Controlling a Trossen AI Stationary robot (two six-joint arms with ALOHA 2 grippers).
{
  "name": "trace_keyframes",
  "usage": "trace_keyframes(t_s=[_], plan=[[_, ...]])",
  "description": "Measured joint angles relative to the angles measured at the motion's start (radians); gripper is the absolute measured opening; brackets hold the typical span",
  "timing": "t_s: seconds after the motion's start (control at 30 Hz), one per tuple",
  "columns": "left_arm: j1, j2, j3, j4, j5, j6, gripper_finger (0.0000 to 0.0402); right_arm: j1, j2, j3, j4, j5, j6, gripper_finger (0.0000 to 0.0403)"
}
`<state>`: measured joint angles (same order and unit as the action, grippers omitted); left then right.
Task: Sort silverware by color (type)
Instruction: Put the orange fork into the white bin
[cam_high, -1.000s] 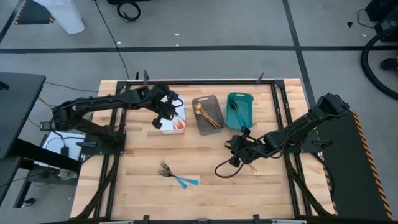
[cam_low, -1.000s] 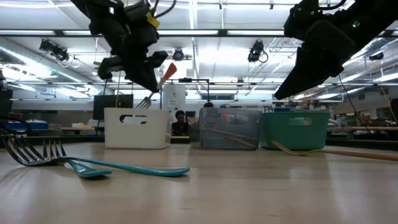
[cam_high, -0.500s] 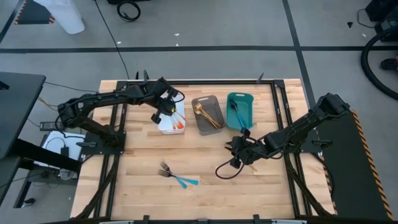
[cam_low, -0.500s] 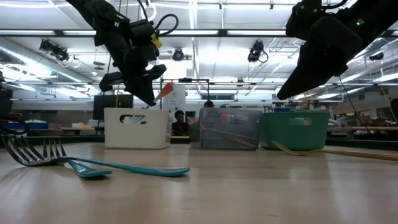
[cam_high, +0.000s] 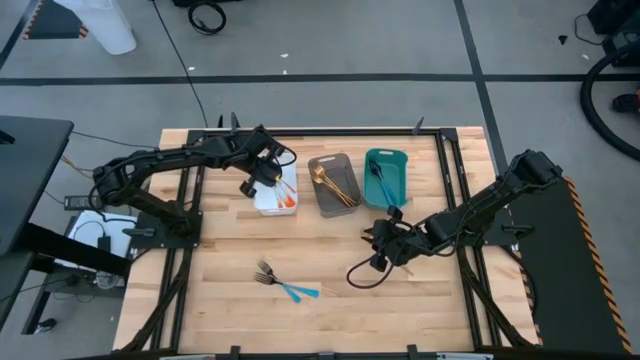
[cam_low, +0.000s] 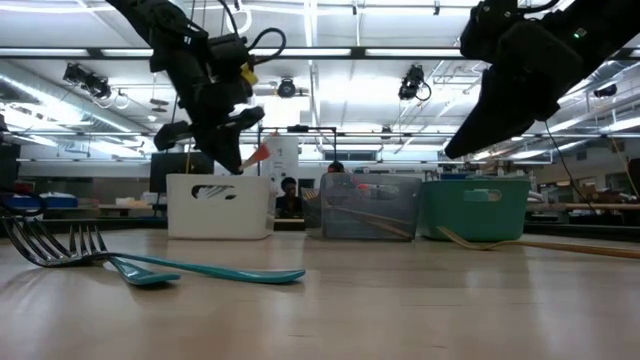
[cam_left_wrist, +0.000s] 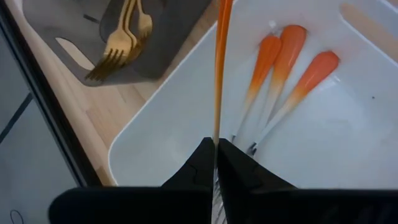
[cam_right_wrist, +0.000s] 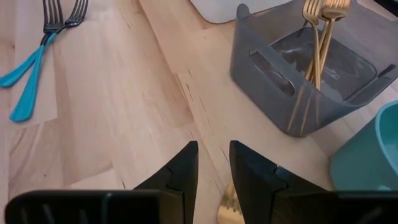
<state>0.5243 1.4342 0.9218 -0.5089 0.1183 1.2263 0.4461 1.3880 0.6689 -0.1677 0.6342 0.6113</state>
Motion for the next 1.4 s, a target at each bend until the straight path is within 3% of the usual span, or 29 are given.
trace_keyframes(t_s=[0.37,0.93,1.4], plan=[[-0.002,0.013,0.000,-0.022,-0.034,-0.004,0.0016,0.000,0.000,0.000,0.003,0.001,-0.001,0.0103],[-0.035,0.227,0.001,0.001,-0.049,-0.034,0.0020,0.000,0.000,0.000,0.002,0.000,-0.003,0.0103],[-0.044,0.235,0.000,-0.009,-0.070,-0.133,0.0048,0.000,0.000,0.000,0.002,0.000,-0.004,0.0103]])
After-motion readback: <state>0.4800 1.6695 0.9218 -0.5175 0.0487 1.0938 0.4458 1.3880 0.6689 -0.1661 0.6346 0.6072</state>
